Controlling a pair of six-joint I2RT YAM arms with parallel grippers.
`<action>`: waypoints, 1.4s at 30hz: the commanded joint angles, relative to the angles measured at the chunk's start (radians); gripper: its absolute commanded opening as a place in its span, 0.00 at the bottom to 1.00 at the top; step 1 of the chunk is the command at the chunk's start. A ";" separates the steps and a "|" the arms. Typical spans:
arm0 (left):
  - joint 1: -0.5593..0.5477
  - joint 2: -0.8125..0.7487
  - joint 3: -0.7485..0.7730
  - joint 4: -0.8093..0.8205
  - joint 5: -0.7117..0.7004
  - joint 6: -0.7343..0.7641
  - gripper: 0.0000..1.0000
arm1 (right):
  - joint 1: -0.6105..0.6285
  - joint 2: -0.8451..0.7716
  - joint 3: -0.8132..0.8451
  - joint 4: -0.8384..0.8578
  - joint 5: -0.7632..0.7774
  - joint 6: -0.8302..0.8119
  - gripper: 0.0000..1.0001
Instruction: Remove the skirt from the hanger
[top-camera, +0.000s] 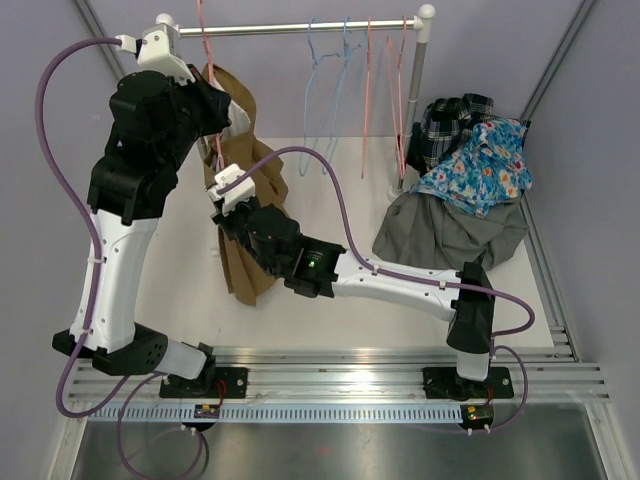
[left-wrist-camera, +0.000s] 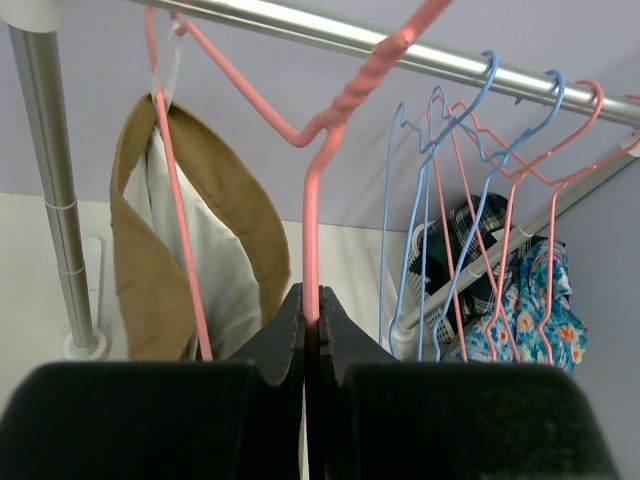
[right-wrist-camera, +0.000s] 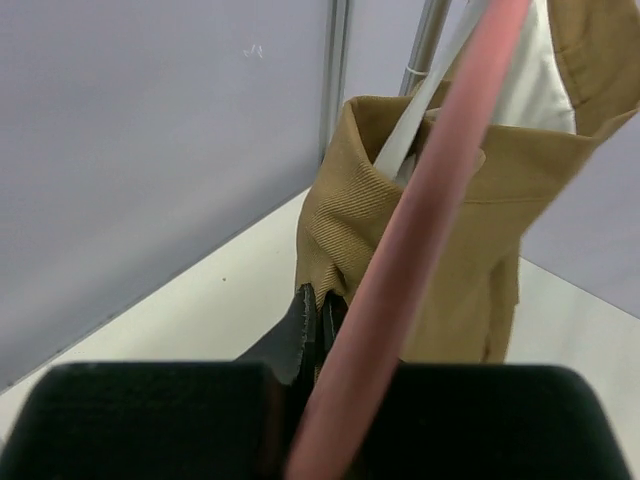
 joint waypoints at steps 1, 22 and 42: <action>-0.003 -0.060 0.012 0.136 0.020 0.042 0.00 | -0.007 -0.045 -0.016 0.074 0.083 0.002 0.00; -0.002 -0.033 -0.180 0.340 -0.296 0.202 0.00 | 0.292 -0.286 -0.132 0.101 0.313 -0.153 0.00; -0.002 0.017 0.159 0.057 -0.204 0.165 0.00 | 0.452 -0.208 -0.174 0.176 0.409 -0.204 0.00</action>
